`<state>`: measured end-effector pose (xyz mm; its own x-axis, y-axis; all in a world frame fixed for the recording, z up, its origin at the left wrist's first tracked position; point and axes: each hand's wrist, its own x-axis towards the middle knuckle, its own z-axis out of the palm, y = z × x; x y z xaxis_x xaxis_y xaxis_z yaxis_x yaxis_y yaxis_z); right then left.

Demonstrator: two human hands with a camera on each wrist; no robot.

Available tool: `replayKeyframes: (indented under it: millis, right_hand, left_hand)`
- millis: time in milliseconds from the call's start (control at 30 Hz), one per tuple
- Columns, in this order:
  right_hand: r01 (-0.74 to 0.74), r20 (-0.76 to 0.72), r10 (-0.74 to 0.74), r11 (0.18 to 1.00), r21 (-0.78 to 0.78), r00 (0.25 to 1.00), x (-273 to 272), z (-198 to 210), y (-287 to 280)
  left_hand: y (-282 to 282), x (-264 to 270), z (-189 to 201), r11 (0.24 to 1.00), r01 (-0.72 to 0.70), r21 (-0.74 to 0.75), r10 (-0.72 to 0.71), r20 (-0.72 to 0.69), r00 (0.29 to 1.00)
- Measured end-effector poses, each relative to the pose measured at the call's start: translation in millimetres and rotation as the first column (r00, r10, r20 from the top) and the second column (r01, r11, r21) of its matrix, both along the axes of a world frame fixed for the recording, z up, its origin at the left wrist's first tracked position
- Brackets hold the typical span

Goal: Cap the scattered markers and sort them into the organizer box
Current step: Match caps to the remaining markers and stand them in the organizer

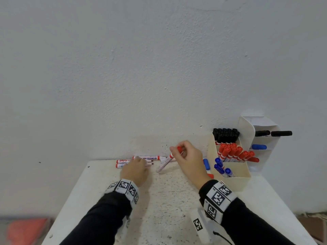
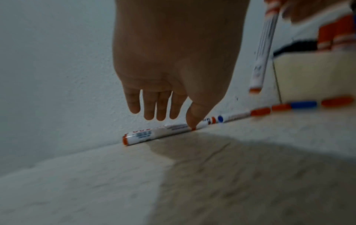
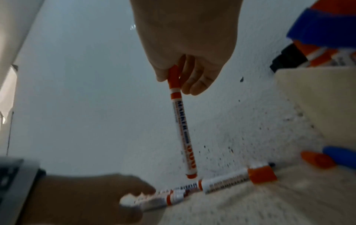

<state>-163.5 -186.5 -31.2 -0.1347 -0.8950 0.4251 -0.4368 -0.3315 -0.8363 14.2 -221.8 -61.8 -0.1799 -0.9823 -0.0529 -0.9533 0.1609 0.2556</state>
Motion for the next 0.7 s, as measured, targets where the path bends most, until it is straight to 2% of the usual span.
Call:
replayKeyframes:
  millis: [33,100,267,333,433,500,600,700]
  right_hand:
    - [0.018,0.024,-0.018,0.999,-0.032,1.000,-1.9,6.0,1.0]
    - [0.057,0.052,-0.053,0.995,-0.086,0.997,-7.2,18.3,2.8]
    - [0.199,-0.060,-0.225,0.936,-0.291,0.972,-32.4,46.5,10.3]
    - [0.243,-0.063,-0.282,0.905,-0.349,0.958,-47.5,60.1,16.1]
    - [0.354,-0.084,-0.430,0.826,-0.438,0.899,-75.1,76.4,20.3]
    - [0.395,-0.120,-0.479,0.820,-0.413,0.869,-91.7,78.6,19.9]
    - [0.387,-0.247,-0.466,0.869,-0.308,0.850,-107.7,69.8,18.0]
    - [0.361,-0.275,-0.395,0.918,-0.166,0.877,-115.2,57.2,15.0]
  left_hand:
    - [-3.4,7.5,-6.5,0.999,-0.049,-0.004,0.049,0.158,0.986]
    - [-6.5,18.0,-15.7,0.997,-0.072,-0.016,0.074,0.281,0.957]
    - [-10.2,20.6,-20.9,0.995,-0.025,-0.099,0.059,0.360,0.931]
    - [-9.8,17.8,-21.6,0.992,-0.024,-0.124,0.070,0.381,0.922]
    - [-8.6,13.9,-20.6,0.991,-0.033,-0.132,0.081,0.378,0.922]
    - [-8.3,13.9,-20.5,0.992,-0.027,-0.125,0.070,0.349,0.935]
    - [-7.7,15.7,-19.8,0.993,-0.018,-0.114,0.053,0.317,0.947]
    - [-6.4,15.2,-19.7,0.996,-0.005,-0.086,0.032,0.323,0.946]
